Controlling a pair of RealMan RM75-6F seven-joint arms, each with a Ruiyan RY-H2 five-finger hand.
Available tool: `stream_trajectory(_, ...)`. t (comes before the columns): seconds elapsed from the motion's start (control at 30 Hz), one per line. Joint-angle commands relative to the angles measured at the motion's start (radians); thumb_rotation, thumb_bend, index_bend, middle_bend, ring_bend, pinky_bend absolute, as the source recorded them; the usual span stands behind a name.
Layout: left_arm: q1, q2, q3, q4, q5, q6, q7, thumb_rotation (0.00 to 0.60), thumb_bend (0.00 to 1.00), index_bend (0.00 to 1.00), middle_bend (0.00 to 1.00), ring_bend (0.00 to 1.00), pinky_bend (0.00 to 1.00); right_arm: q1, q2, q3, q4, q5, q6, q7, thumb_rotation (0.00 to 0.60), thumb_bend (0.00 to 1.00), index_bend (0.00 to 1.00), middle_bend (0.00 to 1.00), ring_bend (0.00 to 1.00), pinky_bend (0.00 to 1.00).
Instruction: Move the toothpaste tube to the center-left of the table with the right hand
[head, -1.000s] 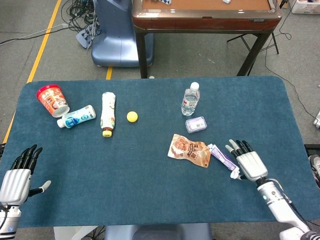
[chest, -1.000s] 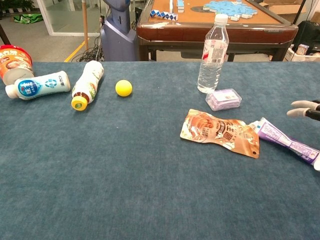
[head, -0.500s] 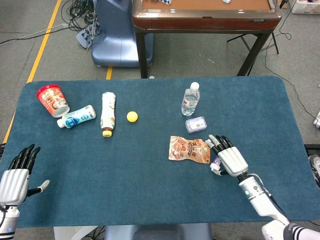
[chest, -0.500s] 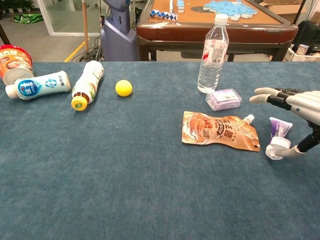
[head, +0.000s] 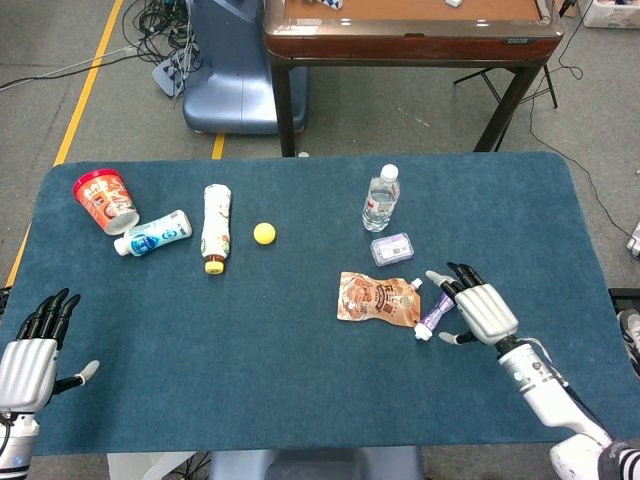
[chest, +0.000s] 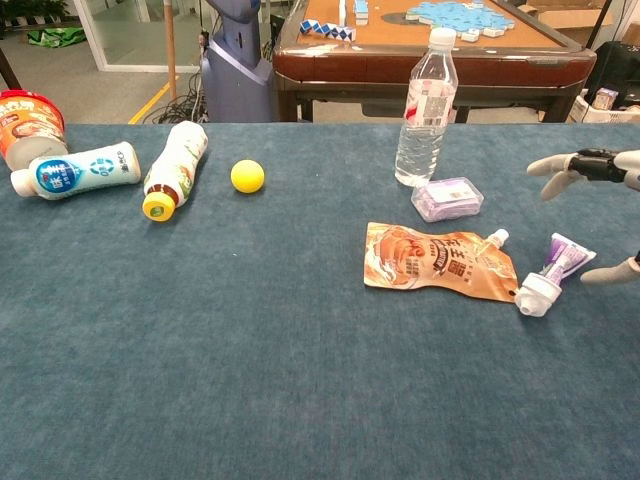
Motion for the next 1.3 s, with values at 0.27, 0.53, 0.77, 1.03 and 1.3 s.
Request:
stream_trajectory(0.27,0.0,-0.001,-0.001,-0.006,-0.004,-0.003,0.011,0.6,0.14,0.0,0.0,0.01,0.11,0.091,0.004,-0.013,0.107,0.03,-0.176,0.041,0.6,0.1,0.06,0.26,0.03,0.04)
stream_trajectory(0.53,0.001,0.0,-0.004,-0.016,-0.009,-0.003,0.024,0.6,0.14,0.0,0.0,0.01,0.11,0.132,-0.036,-0.03,0.197,0.023,-0.245,0.113,0.6,0.11,0.06,0.26,0.03,0.04)
stream_trajectory(0.77,-0.002,0.003,-0.004,-0.027,-0.003,-0.005,0.031,0.6,0.14,0.0,0.0,0.01,0.11,0.152,-0.073,-0.049,0.257,-0.01,-0.248,0.185,0.6,0.12,0.06,0.26,0.03,0.04)
stream_trajectory(1.03,-0.001,0.012,-0.002,-0.036,0.003,-0.003,0.025,0.6,0.14,0.0,0.0,0.01,0.11,0.126,-0.049,-0.088,0.238,-0.012,-0.237,0.182,0.6,0.12,0.07,0.27,0.04,0.04)
stream_trajectory(1.3,-0.007,0.006,-0.001,-0.03,0.012,-0.008,0.016,0.6,0.14,0.0,0.0,0.01,0.11,0.056,-0.019,-0.095,0.188,0.015,-0.142,0.128,0.6,0.13,0.1,0.29,0.06,0.04)
